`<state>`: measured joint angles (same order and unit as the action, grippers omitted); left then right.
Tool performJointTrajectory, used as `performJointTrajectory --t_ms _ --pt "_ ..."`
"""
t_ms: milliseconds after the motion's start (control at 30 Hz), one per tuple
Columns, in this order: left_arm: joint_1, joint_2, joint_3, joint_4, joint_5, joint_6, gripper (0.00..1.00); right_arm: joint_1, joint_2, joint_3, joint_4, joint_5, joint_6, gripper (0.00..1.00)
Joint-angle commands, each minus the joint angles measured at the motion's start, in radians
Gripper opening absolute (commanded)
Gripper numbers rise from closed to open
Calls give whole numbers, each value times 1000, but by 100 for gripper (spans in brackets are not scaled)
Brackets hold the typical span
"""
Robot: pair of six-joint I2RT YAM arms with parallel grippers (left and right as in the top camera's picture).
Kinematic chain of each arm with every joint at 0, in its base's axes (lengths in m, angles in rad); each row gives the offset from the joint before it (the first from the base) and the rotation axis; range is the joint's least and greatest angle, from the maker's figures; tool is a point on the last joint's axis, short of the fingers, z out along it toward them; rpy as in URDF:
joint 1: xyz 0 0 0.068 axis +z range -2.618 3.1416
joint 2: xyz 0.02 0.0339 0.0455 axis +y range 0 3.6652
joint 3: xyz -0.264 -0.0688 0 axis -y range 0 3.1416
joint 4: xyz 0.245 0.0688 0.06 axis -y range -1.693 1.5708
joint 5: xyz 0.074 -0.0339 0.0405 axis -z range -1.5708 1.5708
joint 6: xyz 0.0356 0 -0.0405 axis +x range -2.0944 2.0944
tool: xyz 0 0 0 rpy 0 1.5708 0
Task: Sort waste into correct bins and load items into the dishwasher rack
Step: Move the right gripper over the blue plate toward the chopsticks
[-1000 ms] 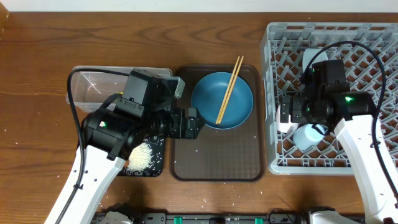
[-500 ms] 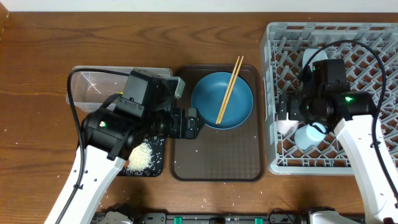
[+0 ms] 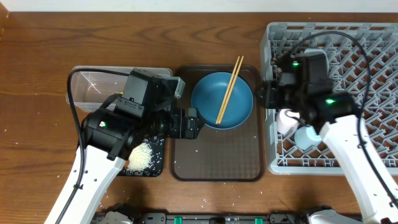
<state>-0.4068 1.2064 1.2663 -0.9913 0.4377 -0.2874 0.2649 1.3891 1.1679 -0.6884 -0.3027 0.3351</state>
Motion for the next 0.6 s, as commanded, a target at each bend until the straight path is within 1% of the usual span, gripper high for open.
performJointTrajectory --t_ms 0,100,333,500,567 --pt "2 2 -6 -3 -9 6 96 65 27 7 29 96 106 30" --pt "2 2 -6 -3 -9 6 96 112 61 7 70 177 182 26" --pt "2 2 -6 -3 -9 6 96 184 176 7 219 183 192 24" --pt "2 2 -6 -3 -9 6 96 208 279 7 313 201 193 20" --pt "2 2 -6 -3 -9 6 96 209 320 7 343 202 217 18"
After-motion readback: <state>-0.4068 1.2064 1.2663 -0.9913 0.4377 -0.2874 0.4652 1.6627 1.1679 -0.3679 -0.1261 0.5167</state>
